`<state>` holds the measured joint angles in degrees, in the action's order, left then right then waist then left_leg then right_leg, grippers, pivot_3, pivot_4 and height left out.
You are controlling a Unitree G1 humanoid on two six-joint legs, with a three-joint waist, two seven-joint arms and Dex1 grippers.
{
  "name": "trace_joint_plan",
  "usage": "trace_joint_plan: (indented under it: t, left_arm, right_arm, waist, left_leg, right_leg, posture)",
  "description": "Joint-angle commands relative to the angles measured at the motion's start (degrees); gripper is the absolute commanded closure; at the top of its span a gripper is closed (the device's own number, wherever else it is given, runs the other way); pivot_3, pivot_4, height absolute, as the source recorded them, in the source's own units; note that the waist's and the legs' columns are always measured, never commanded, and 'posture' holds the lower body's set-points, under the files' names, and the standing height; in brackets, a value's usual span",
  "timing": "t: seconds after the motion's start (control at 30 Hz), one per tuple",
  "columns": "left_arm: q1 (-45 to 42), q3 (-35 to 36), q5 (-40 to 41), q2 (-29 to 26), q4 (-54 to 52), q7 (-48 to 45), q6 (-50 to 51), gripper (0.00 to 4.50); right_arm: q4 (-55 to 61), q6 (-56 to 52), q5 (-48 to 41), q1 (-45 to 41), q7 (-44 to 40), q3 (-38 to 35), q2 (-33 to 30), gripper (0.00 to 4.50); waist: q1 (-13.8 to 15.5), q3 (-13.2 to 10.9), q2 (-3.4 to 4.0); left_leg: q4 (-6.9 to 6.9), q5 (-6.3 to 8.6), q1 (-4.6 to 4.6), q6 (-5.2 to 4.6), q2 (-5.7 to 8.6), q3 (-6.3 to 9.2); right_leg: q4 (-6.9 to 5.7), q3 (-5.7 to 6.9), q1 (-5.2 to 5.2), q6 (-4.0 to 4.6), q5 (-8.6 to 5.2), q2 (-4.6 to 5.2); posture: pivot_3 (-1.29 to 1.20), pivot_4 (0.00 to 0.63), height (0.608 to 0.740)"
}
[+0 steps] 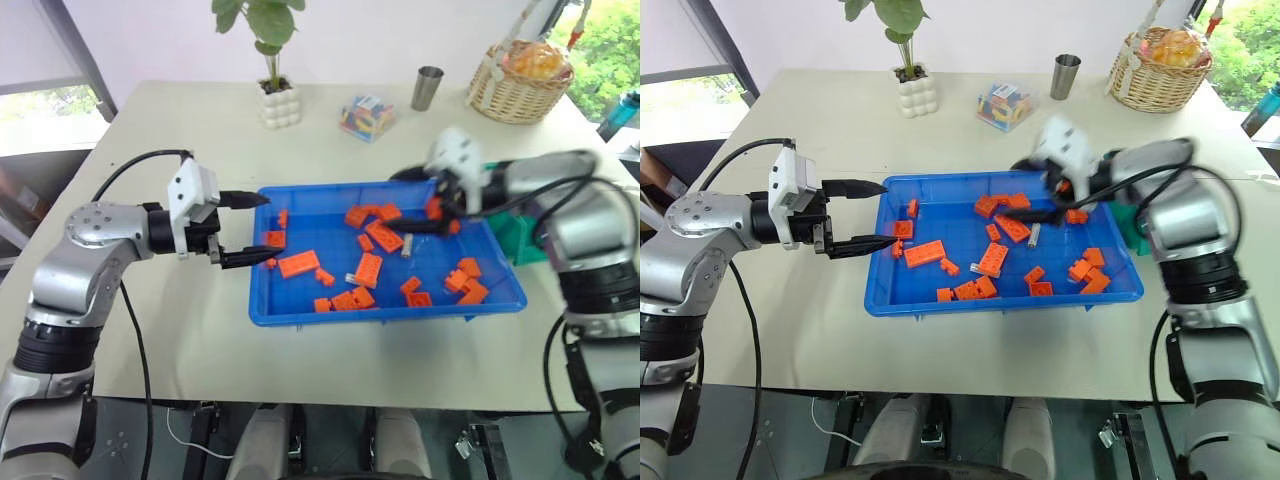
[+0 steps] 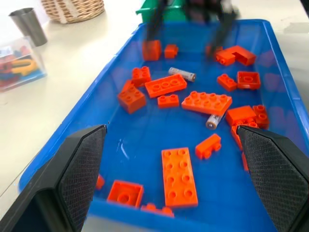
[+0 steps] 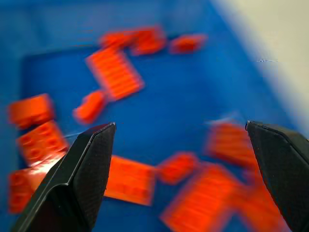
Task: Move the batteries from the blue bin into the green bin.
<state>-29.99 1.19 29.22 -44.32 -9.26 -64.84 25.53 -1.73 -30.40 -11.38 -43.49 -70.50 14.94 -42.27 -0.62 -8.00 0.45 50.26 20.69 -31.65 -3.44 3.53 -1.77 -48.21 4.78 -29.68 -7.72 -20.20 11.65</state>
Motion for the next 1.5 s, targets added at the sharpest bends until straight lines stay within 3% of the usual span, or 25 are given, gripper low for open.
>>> trace_joint_plan:
  t: [0.03, 0.13, 0.27, 0.57, 0.77, 1.03, 1.13, 1.3, 1.37, 1.5]
  left_arm:
    - [0.36, 1.23, 0.52, -0.96, -3.10, -0.13, -0.12, 0.00]
    - [0.88, 1.83, 0.92, -1.51, -3.65, -0.10, 0.29, 0.00]
    - [0.62, 1.89, 0.72, -1.15, -3.38, 0.52, 0.15, 0.00]
    - [1.23, 2.04, 1.11, -0.58, -5.01, 2.04, 0.54, 0.00]
    - [3.30, 3.38, 1.81, -0.96, -7.35, 3.52, 1.41, 0.00]
    - [3.98, 4.04, 2.25, -1.25, -8.16, 4.51, 1.78, 0.00]
    - [3.68, 4.03, 2.27, -1.27, -7.78, 4.44, 1.68, 0.00]
    - [2.72, 3.48, 1.93, -1.00, -6.75, 4.12, 1.31, 0.00]
    - [2.25, 3.11, 1.73, -0.79, -6.33, 3.98, 1.09, 0.00]
    - [1.72, 2.73, 1.59, -0.56, -5.82, 3.71, 0.86, 0.00]
  right_arm:
    - [0.99, 10.49, 2.78, -0.31, -5.24, 1.58, -2.77, 0.07]
    - [-4.17, 14.57, 3.26, -5.05, -10.21, 2.81, -2.80, 0.07]
    - [-15.24, 28.78, 7.15, -13.59, -20.87, 9.44, -1.39, 0.07]
    - [-40.28, 60.07, 14.91, -27.68, -22.00, 26.61, 5.22, 0.07]
    - [-52.25, 71.31, 20.68, -32.15, -21.92, 25.87, 11.89, 0.07]
    - [-55.26, 76.63, 22.19, -30.83, -22.00, 27.01, 13.71, 0.07]
    - [-55.08, 76.26, 21.30, -30.41, -22.00, 26.74, 14.11, 0.91]
    - [-55.23, 77.36, 23.27, -30.67, -21.59, 24.93, 14.50, 3.32]
    - [-55.00, 76.71, 22.94, -30.92, -21.47, 23.54, 15.01, 3.39]
    - [-52.45, 64.74, 15.40, -31.62, -21.96, 19.81, 17.84, 3.39]
  waist:
    - [0.05, -0.01, 0.00]
    - [-0.40, -0.01, -0.01]
    - [-1.19, -0.01, -0.01]
    - [-2.13, -0.02, 0.00]
    - [-2.29, -0.02, 0.01]
    - [-2.17, -0.02, 0.01]
    - [-2.22, -0.02, 0.01]
    - [-2.42, -0.02, 0.01]
    - [-2.45, -0.02, 0.01]
    - [-2.83, -0.02, 0.01]
  left_leg:
    - [0.01, 0.00, 0.00, 0.00, 0.06, 0.05]
    - [0.00, 0.00, 0.01, -0.01, 0.14, 0.06]
    - [-0.04, -0.01, 0.04, 0.00, 0.06, 0.05]
    - [-0.08, -0.01, 0.03, 0.01, 0.06, 0.10]
    - [-0.09, -0.02, 0.03, 0.04, 0.06, 0.11]
    - [-0.08, -0.02, 0.04, 0.06, 0.07, 0.12]
    - [-0.06, -0.02, 0.04, 0.07, 0.08, 0.12]
    - [-0.03, -0.03, 0.04, 0.10, 0.11, 0.12]
    - [-0.03, -0.03, 0.04, 0.10, 0.11, 0.12]
    - [-0.04, -0.02, 0.03, 0.11, 0.11, 0.12]
  right_leg:
    - [0.01, 0.00, 0.03, 0.00, 0.00, -0.01]
    - [0.00, -0.04, 0.08, 0.00, 0.00, 0.00]
    - [-0.02, -0.02, 0.23, -0.02, -0.01, -0.06]
    - [-0.10, -0.02, -0.10, -0.03, -0.02, -0.08]
    - [-0.30, -0.04, -0.24, -0.02, -0.02, -0.12]
    - [-0.39, -0.14, -0.28, -0.02, -0.02, -0.18]
    - [-0.61, -0.17, -0.37, -0.02, -0.02, -0.16]
    - [-0.99, -0.28, -0.57, -0.01, -0.02, -0.10]
    - [-1.01, -0.29, -0.60, -0.01, -0.02, -0.10]
    - [-1.02, -0.32, -0.62, 0.00, -0.02, -0.10]
  posture:
    - [0.00, 0.150, 0.644]
    - [0.00, 0.150, 0.644]
    - [0.00, 0.150, 0.644]
    - [0.00, 0.150, 0.644]
    - [0.00, 0.150, 0.644]
    - [0.00, 0.150, 0.644]
    - [0.00, 0.150, 0.644]
    - [0.00, 0.150, 0.644]
    - [0.00, 0.150, 0.644]
    - [0.00, 0.150, 0.644]
